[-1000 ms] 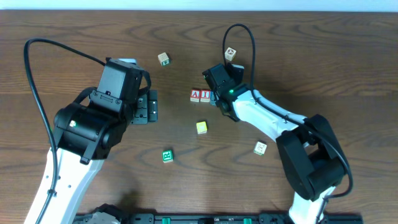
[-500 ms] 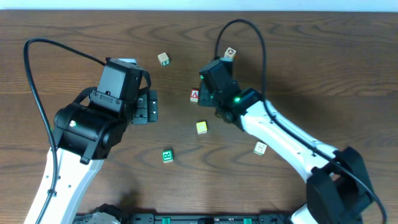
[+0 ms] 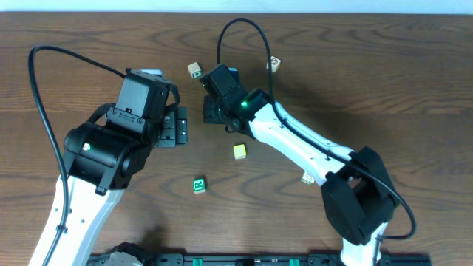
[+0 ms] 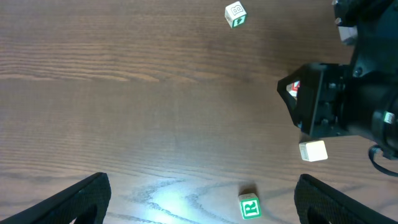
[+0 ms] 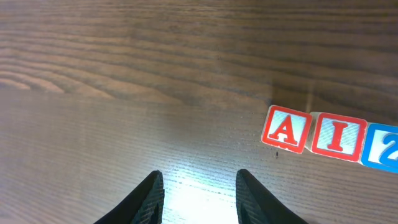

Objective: Spell out Ai2

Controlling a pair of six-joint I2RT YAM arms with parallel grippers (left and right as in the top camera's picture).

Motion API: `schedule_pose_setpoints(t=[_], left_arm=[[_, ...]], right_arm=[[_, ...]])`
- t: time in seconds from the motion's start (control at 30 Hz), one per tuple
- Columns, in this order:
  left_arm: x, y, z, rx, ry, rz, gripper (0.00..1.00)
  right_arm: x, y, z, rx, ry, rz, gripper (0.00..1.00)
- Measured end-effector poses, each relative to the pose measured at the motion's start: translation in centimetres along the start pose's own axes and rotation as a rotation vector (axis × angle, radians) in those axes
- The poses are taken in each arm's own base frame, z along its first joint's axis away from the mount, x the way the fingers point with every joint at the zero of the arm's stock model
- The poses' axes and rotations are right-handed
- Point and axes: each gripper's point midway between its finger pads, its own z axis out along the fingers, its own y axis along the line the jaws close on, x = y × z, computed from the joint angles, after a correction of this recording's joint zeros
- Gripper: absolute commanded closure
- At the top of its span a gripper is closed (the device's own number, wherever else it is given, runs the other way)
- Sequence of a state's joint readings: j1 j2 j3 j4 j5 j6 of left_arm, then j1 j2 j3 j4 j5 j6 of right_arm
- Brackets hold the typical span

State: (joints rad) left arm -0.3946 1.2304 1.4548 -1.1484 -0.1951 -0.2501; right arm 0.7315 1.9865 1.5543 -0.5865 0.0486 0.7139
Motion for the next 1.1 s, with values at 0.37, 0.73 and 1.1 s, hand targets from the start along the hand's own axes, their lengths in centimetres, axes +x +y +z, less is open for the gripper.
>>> schedule_pose_setpoints(t=[0.37,0.73,1.1], left_arm=[[0.0,0.0,0.0,0.0,0.0,0.0,0.05],[0.0,0.0,0.0,0.0,0.0,0.0,0.05],[0.0,0.0,0.0,0.0,0.0,0.0,0.05]], right_arm=[[0.1,0.0,1.5,0.021,0.02,0.075,0.62],[0.7,0.1,3.7,0.013,0.038,0.085,0.61],[1.1,-0.5,5.3,0.035,0.043,0.083,0.6]])
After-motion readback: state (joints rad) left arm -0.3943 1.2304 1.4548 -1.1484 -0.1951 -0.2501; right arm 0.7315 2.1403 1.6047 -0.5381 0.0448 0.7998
